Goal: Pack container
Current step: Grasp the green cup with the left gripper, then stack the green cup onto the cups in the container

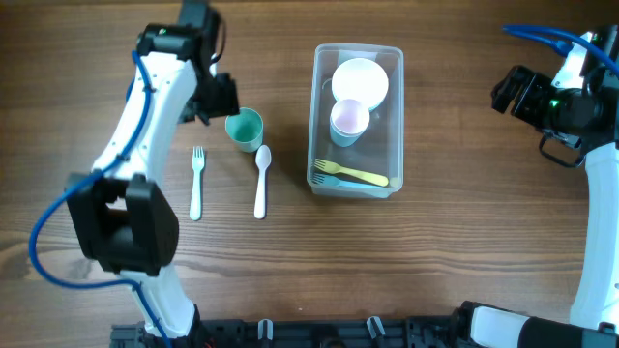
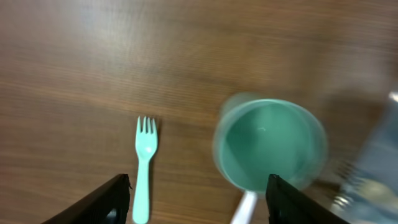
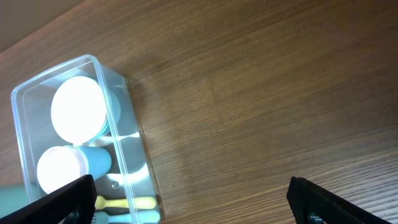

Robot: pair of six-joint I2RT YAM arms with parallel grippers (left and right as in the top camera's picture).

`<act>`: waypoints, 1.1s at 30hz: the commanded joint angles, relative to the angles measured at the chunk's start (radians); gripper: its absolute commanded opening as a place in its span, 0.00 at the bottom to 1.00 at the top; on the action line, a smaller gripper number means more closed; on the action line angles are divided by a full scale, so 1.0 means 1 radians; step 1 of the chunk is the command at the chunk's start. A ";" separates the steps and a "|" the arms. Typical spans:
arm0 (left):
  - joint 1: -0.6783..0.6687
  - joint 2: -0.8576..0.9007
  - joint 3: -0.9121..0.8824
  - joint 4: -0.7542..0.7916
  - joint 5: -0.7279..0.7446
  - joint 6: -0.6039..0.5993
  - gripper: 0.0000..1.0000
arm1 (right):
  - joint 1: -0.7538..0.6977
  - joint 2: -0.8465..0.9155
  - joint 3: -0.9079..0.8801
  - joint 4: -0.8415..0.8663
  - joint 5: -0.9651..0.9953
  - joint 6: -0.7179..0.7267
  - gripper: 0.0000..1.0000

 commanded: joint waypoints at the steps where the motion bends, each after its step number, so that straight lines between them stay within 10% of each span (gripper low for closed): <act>1: 0.043 0.026 -0.115 0.100 0.096 0.008 0.69 | -0.002 0.005 -0.006 0.003 -0.015 0.011 1.00; 8: 0.020 0.026 -0.197 0.200 0.097 0.022 0.68 | -0.002 0.005 -0.006 0.003 -0.015 0.011 1.00; 20: 0.020 0.059 -0.191 0.261 0.156 0.023 0.04 | -0.002 0.005 -0.006 0.003 -0.015 0.011 1.00; 27: -0.059 -0.120 0.045 0.099 0.158 0.046 0.04 | -0.002 0.005 -0.006 0.003 -0.015 0.011 1.00; 33: -0.420 -0.202 0.118 0.191 0.030 0.184 0.04 | -0.002 0.005 -0.006 0.003 -0.015 0.011 1.00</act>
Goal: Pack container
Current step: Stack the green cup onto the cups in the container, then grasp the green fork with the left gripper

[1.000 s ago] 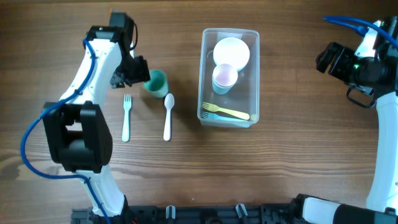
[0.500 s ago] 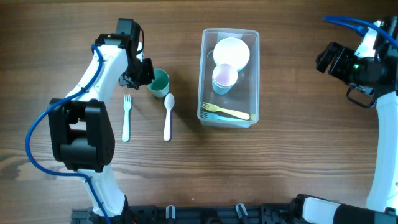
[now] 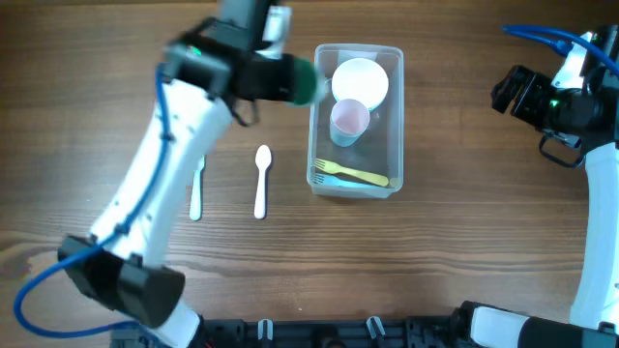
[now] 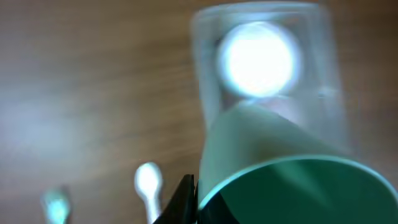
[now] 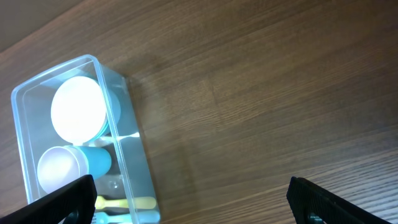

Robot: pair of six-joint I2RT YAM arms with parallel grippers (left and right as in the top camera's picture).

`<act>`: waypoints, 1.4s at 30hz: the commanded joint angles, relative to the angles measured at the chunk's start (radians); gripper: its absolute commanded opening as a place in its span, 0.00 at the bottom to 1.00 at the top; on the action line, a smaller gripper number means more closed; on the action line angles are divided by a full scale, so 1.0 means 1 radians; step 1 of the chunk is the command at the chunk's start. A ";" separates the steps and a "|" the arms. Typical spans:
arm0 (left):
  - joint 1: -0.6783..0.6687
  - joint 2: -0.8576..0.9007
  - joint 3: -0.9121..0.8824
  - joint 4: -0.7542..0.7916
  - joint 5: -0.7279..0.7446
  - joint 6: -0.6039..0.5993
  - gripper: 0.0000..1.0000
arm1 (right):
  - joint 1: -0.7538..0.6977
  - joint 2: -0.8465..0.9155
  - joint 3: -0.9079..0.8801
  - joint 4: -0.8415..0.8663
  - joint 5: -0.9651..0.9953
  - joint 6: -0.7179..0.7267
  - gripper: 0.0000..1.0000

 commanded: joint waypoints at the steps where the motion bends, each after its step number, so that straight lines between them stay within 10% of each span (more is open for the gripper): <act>1: -0.154 0.019 0.004 0.058 -0.110 0.103 0.04 | -0.002 0.005 -0.006 0.003 -0.015 0.011 1.00; 13: -0.170 0.336 0.004 0.121 -0.137 0.153 0.06 | -0.002 0.005 -0.006 0.003 -0.015 0.012 1.00; 21: -0.153 0.210 0.054 0.049 -0.141 0.090 0.76 | -0.002 0.005 -0.006 0.003 -0.015 0.011 1.00; 30: 0.192 0.074 -0.058 -0.420 -0.105 -0.079 0.67 | -0.002 0.005 -0.006 0.003 -0.015 0.011 1.00; 42: 0.384 0.074 -0.741 0.193 -0.126 -0.024 0.70 | -0.002 0.005 -0.006 0.003 -0.015 0.011 1.00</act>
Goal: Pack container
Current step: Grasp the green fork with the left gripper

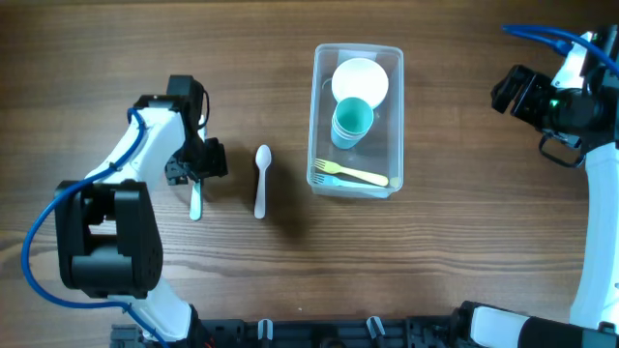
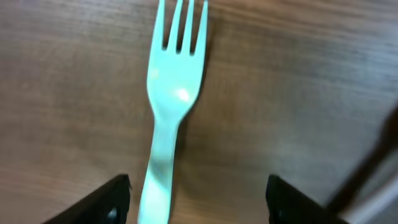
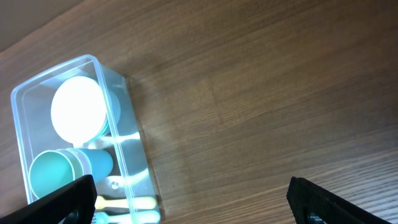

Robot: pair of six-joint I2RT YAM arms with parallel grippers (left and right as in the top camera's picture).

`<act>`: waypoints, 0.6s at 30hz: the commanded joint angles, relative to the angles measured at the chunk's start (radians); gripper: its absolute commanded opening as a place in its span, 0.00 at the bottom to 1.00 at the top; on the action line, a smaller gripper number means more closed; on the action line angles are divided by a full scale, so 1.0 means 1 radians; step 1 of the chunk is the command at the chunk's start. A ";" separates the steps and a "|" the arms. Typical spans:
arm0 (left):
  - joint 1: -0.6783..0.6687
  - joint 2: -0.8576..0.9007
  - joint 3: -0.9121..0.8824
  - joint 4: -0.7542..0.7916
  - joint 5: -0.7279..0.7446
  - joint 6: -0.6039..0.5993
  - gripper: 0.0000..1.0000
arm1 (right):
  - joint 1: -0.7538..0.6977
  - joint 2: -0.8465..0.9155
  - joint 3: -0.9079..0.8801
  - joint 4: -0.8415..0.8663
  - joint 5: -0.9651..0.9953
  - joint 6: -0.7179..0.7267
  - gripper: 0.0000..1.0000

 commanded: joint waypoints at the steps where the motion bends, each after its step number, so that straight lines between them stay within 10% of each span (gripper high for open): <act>1: 0.006 -0.007 -0.102 0.109 -0.041 0.022 0.72 | -0.002 0.005 -0.006 0.002 -0.015 0.011 1.00; 5: 0.021 -0.007 -0.138 0.194 -0.041 0.045 0.69 | -0.002 0.005 -0.006 0.002 -0.015 0.011 1.00; 12: 0.047 -0.007 -0.139 0.197 -0.022 0.071 0.04 | -0.002 0.005 -0.006 0.002 -0.015 0.011 1.00; 18: 0.035 -0.053 -0.056 0.104 0.072 0.071 0.04 | -0.002 0.005 -0.006 0.002 -0.015 0.011 1.00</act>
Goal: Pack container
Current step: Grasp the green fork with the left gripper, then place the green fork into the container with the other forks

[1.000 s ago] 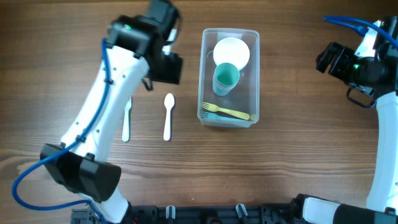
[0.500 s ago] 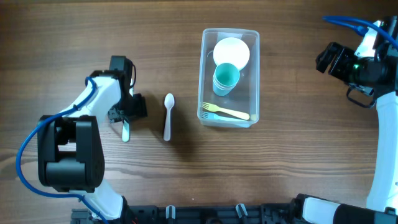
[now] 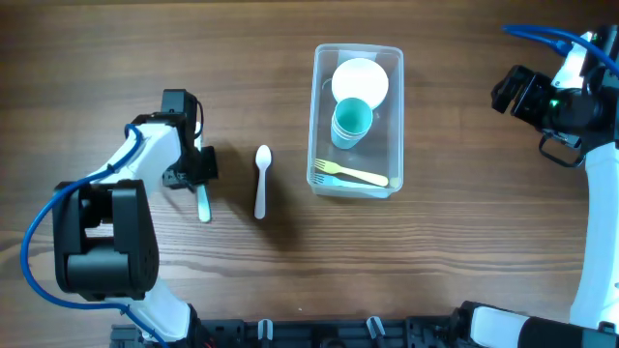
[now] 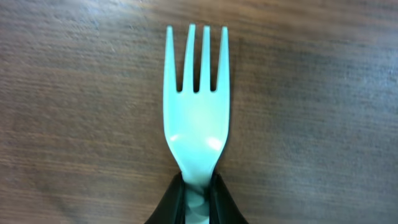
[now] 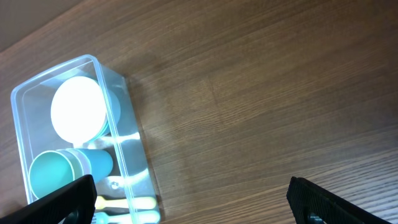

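Note:
My left gripper [image 4: 198, 200] is shut on the neck of a mint-green fork [image 4: 196, 121], whose tines point away from it over the wood. From overhead the fork's handle [image 3: 203, 207] sticks out below the left gripper [image 3: 197, 180]. A clear container [image 3: 314, 116] holds a white bowl [image 3: 360, 81], a teal cup [image 3: 352, 118] nested in a pink one, and a yellow fork [image 3: 365, 176] beside a blue one. Between the fork and the container lies a white spoon [image 3: 261, 181]. My right gripper [image 5: 193, 208] stands open far to the right, holding nothing.
In the right wrist view, the container [image 5: 134, 158] sits at the lower left with the teal cup [image 5: 53, 176] inside. The right arm [image 3: 566, 106] hangs over the table's right edge. Bare wood surrounds the spoon and container.
The left gripper was open astride the mint fork's handle; now its jaws are shut on the fork's neck. The fork has shifted slightly towards the spoon. The right arm has not moved.
The left gripper stood open over the teal cup next to the fork and spoon. Then it held that cup beside the container. Later the cup sat nested in the pink cup inside, with the gripper open over the mint fork, which it now grips.

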Robot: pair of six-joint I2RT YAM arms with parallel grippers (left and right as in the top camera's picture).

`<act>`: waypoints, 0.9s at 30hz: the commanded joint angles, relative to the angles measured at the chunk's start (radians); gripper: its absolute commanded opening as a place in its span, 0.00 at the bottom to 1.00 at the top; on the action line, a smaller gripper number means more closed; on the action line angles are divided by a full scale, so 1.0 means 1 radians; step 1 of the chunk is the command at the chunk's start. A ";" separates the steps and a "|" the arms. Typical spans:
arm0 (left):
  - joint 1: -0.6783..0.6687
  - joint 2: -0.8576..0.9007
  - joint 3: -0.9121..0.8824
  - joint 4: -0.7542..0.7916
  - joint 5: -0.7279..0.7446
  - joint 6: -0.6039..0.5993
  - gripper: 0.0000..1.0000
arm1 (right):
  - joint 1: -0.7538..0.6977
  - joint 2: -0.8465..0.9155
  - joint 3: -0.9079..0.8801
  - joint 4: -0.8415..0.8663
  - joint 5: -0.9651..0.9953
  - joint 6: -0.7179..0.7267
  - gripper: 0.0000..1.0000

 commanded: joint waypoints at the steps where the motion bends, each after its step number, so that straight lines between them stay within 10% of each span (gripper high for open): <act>1: -0.018 -0.070 0.093 -0.103 0.078 0.005 0.04 | -0.002 0.005 -0.006 0.002 -0.015 0.011 1.00; 8: -0.225 -0.340 0.235 -0.249 0.087 0.126 0.04 | -0.002 0.005 -0.006 0.002 -0.015 0.011 1.00; 17: -0.798 -0.297 0.234 0.004 0.089 0.855 0.04 | -0.002 0.005 -0.006 0.002 -0.015 0.011 1.00; 27: -0.819 -0.066 0.234 0.151 0.033 0.921 0.06 | -0.002 0.005 -0.006 0.002 -0.015 0.011 1.00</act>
